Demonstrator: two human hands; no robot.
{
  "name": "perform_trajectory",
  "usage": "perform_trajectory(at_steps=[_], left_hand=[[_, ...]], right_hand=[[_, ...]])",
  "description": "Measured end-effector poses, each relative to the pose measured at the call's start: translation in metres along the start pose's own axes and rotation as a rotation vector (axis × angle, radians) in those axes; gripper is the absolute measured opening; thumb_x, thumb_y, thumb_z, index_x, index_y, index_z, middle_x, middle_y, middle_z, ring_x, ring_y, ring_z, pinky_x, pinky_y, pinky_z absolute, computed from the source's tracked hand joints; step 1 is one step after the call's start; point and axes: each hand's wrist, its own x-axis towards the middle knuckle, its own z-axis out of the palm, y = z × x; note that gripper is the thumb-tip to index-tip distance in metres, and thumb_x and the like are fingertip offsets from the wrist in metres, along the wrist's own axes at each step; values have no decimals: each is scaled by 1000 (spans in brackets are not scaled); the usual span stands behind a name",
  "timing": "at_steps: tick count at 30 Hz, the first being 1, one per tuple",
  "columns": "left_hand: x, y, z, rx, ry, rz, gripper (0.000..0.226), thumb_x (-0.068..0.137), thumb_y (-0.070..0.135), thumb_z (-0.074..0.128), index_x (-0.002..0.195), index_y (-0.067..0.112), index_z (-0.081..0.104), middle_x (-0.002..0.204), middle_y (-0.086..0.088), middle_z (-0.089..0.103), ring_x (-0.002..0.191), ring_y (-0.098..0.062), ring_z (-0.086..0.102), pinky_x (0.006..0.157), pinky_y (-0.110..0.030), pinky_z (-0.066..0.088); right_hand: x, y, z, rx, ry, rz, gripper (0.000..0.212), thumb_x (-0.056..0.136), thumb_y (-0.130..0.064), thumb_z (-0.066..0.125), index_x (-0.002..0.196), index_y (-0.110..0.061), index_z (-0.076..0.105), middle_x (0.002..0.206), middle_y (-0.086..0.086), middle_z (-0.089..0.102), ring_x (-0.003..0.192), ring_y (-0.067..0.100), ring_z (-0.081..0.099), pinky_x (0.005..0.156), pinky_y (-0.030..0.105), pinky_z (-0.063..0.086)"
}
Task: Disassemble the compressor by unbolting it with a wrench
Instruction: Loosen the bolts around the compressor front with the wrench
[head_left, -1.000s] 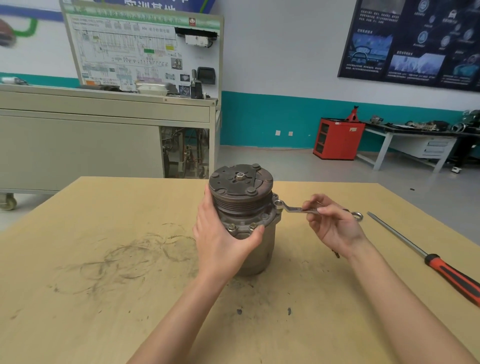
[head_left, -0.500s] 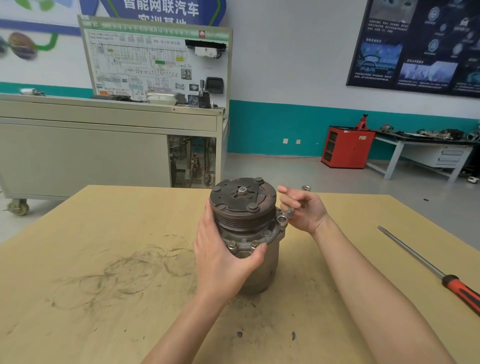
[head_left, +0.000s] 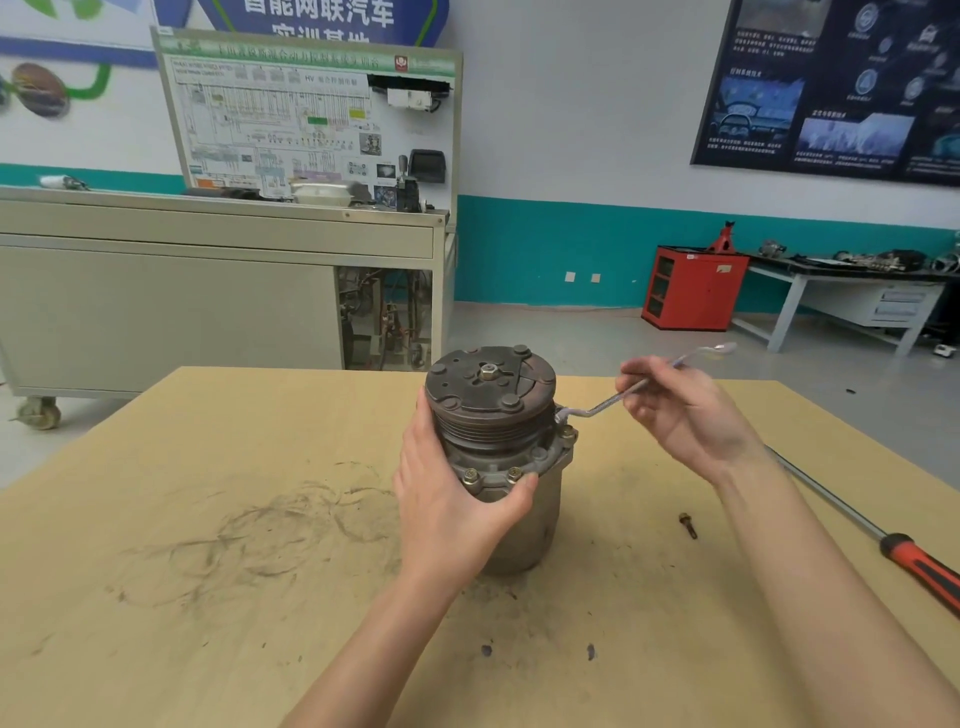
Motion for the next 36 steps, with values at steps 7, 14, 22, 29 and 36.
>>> perform_trajectory(at_steps=[7,14,22,29,36], left_hand=[[0,-1,2,30,12,-5,118,54,70,61,153,29,11,151,6,31,140,-13,29,116,-42,23],[-1,-1,1,36,-4,-19,121,55,74,60,154,30,6,152,5,29,141,-14,27,116,-48,23],[-1,-2,2,32,7,-9,119,56,73,61,154,32,6,151,6,30,140,-14,28,116,-48,24],[1,-3,3,19,16,-5,118,56,71,61,153,31,9,151,7,31,140,-12,28,116,-49,24],[1,-3,3,15,22,-2,116,56,69,61,152,33,9,150,10,30,139,-10,28,116,-43,23]], right_hand=[[-90,28,51,-954,-20,-646,22,92,-6,57,109,3,66,114,11,68,103,16,66,87,22,53],[-101,59,68,-1400,22,-919,54,103,-31,33,101,9,70,113,34,60,91,34,69,65,41,60],[-100,55,66,-1627,26,-1055,38,97,-21,47,95,6,72,104,21,69,85,26,71,70,32,59],[-98,67,48,-1401,76,-1060,30,97,-9,48,91,11,69,109,19,67,97,24,69,85,31,55],[-79,66,38,-38,328,-392,19,94,0,30,90,-9,47,93,15,71,81,31,70,75,31,56]])
